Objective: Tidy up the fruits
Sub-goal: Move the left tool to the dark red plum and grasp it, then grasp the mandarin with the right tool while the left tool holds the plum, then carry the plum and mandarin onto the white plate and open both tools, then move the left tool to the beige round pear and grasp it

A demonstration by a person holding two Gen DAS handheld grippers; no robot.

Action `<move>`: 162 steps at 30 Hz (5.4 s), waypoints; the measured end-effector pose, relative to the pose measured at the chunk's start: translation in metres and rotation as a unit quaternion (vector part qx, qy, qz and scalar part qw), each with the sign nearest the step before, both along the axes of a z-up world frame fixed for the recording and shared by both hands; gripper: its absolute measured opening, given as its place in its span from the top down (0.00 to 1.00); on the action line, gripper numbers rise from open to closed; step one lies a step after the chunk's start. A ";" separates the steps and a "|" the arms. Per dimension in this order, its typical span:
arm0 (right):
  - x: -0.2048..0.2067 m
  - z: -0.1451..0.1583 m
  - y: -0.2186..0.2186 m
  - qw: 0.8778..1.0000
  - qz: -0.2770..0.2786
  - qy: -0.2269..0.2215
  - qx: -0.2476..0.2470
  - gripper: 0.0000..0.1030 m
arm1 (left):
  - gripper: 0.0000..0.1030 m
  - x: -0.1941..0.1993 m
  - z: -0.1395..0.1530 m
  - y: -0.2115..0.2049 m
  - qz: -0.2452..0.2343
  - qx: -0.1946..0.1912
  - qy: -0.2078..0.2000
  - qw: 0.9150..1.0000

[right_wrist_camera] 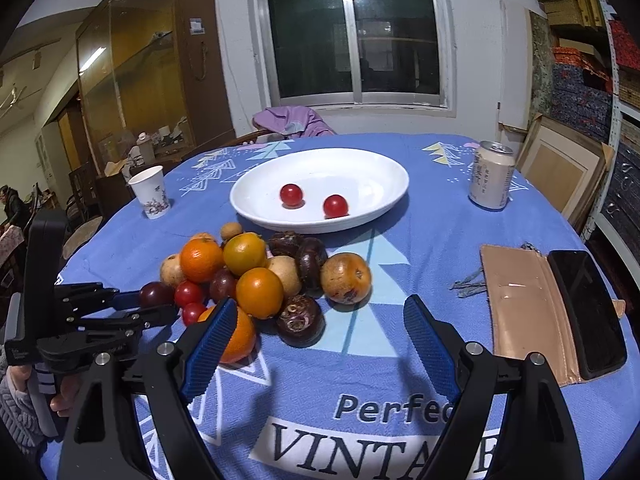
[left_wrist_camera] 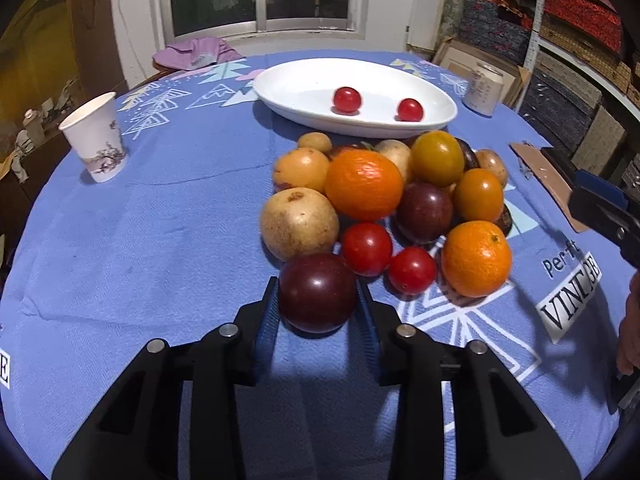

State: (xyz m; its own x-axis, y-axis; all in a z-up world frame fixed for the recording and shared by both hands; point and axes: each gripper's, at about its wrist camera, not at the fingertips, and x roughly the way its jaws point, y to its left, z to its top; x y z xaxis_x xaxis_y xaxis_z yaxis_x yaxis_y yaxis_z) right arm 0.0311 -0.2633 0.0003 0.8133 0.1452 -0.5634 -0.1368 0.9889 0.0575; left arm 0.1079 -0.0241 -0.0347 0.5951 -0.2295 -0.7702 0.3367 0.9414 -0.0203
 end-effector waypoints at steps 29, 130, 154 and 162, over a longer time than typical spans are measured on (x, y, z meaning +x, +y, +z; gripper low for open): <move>0.040 -0.043 0.067 0.990 0.061 0.123 -0.022 0.53 | 0.65 -0.009 0.024 0.029 0.040 -0.055 -0.016 0.998; 0.030 0.027 -0.043 0.996 -0.053 -0.003 0.070 0.26 | 0.16 0.034 0.012 0.014 0.069 0.052 -0.052 0.995; 0.027 0.029 -0.042 0.996 -0.051 -0.011 0.071 0.26 | 0.51 0.037 -0.002 0.009 0.014 -0.018 -0.002 1.000; 0.029 0.027 -0.039 0.997 -0.049 -0.008 0.065 0.26 | 0.56 0.040 -0.004 0.004 0.005 -0.020 -0.001 1.000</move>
